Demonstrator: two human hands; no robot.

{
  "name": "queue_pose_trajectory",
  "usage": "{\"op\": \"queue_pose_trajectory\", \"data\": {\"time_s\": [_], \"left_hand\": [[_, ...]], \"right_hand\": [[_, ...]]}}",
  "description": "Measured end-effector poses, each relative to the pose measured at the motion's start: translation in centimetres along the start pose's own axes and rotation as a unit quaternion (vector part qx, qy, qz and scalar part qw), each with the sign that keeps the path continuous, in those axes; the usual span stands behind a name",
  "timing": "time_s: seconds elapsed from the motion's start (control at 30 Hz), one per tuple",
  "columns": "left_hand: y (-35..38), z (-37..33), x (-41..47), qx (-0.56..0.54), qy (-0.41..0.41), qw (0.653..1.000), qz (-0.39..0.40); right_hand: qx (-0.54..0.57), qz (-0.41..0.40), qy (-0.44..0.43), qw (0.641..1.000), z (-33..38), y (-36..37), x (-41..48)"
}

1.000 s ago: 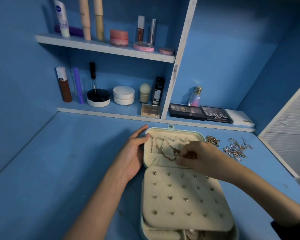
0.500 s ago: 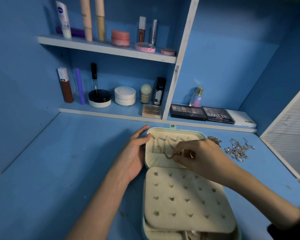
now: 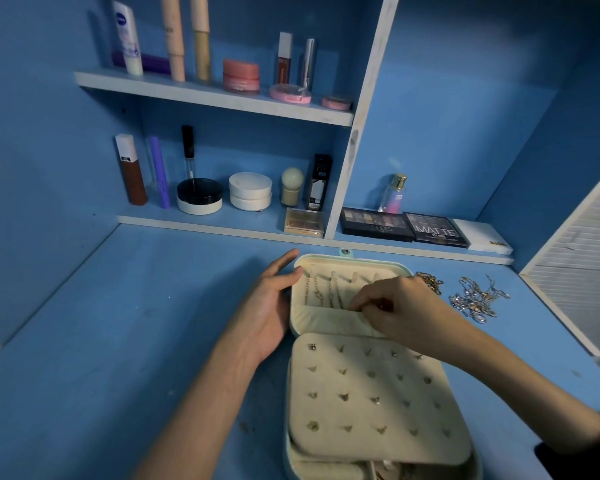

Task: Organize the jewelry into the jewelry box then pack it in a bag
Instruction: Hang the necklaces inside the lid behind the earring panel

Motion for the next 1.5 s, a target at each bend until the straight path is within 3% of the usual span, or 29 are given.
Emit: {"op": "queue_pose_trajectory", "data": {"time_s": [0.13, 0.3, 0.43, 0.67, 0.83, 1.03, 1.5], "left_hand": [[0.01, -0.02, 0.09, -0.003, 0.003, 1.0, 0.0], [-0.03, 0.02, 0.02, -0.003, -0.001, 1.0, -0.002], [0.01, 0.01, 0.05, -0.004, 0.0, 1.0, 0.0], [0.02, 0.04, 0.06, -0.001, -0.002, 1.0, -0.001], [-0.01, -0.01, 0.02, -0.003, 0.0, 1.0, -0.002], [-0.03, 0.02, -0.05, -0.001, -0.001, 1.0, -0.004], [0.11, -0.01, -0.19, -0.001, -0.002, 1.0, -0.006]], "right_hand": [[0.014, -0.014, 0.022, 1.0, -0.54, -0.06, 0.18], [0.009, 0.04, 0.001, 0.999, 0.09, 0.26, 0.19], [0.031, 0.038, 0.006, 0.999, -0.14, 0.1, 0.32], [-0.016, 0.085, 0.008, 0.996, 0.23, 0.54, 0.46], [-0.001, 0.06, 0.022, 0.998, -0.03, 0.18, 0.45], [-0.017, 0.094, 0.009, 0.995, 0.4, 0.48, 0.43], [-0.012, 0.047, -0.041, 0.998, 0.14, 0.33, 0.56]]}}
Point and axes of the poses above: each hand's wrist, its own x-axis towards the middle knuckle, its own y-axis out of the palm, z = x × y, the point moved 6 cm from there along x, towards the middle knuckle, and after that the axes turned 9 degrees about -x, right-handed, at the moved point
